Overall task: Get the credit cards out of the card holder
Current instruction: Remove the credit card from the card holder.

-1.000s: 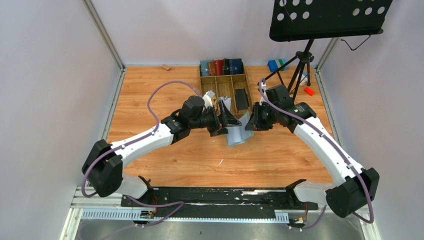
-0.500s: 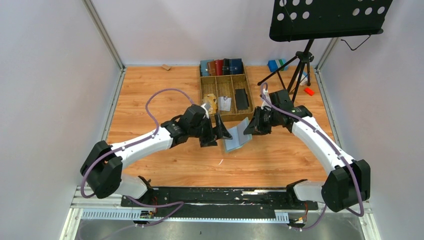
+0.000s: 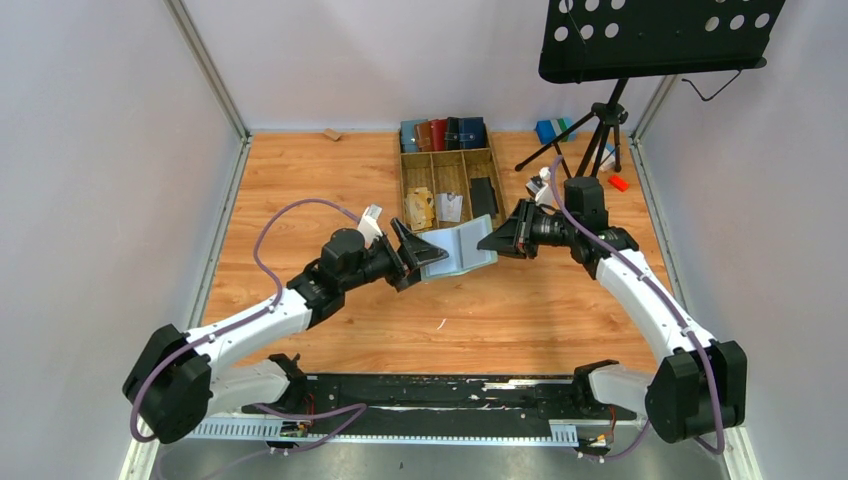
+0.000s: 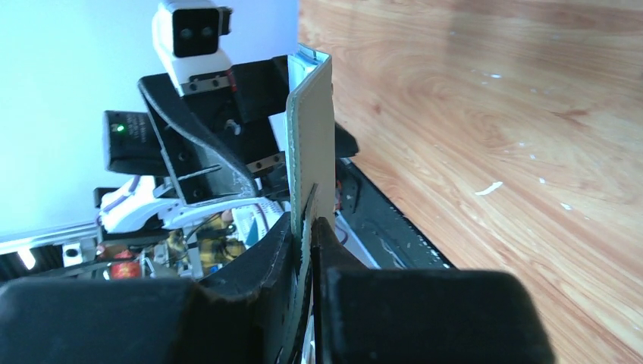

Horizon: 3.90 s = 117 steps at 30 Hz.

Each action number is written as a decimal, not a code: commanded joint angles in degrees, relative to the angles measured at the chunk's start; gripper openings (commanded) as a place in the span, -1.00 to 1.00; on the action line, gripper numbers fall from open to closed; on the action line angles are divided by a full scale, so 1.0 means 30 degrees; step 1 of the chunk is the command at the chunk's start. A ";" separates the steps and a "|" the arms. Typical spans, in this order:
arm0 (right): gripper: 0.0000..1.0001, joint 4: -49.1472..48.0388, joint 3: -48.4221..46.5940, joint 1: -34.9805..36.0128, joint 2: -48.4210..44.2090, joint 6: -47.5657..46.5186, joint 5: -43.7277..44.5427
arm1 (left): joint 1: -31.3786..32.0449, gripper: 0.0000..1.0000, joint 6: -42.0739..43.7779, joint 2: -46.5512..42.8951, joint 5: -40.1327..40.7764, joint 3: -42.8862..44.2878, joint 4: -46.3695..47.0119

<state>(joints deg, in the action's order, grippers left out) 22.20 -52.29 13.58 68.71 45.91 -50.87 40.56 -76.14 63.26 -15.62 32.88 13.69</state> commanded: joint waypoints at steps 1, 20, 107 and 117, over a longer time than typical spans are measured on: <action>-1.00 -0.3307 0.0265 0.0012 -0.0737 0.2163 -0.2248 | 0.0020 1.00 -0.1103 0.0845 -0.1052 0.0060 0.3742; -0.89 -0.3568 0.0349 0.0833 -0.1246 0.2708 -0.2576 | 0.1042 0.23 0.0118 0.3297 -0.1227 0.3054 0.2201; -1.00 0.3289 -0.3524 0.4909 0.0035 -0.4686 0.2209 | 0.1854 0.80 0.0782 0.5004 -0.1710 0.6236 -0.0736; -1.00 0.6947 -0.5307 0.5078 -0.0241 -0.5973 0.7517 | 0.1837 0.21 0.1547 0.4262 -0.0281 0.5680 -0.3941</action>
<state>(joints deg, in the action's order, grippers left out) 43.64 -64.86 27.57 69.63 30.61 -31.77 45.34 -73.52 77.45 -20.71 49.58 9.85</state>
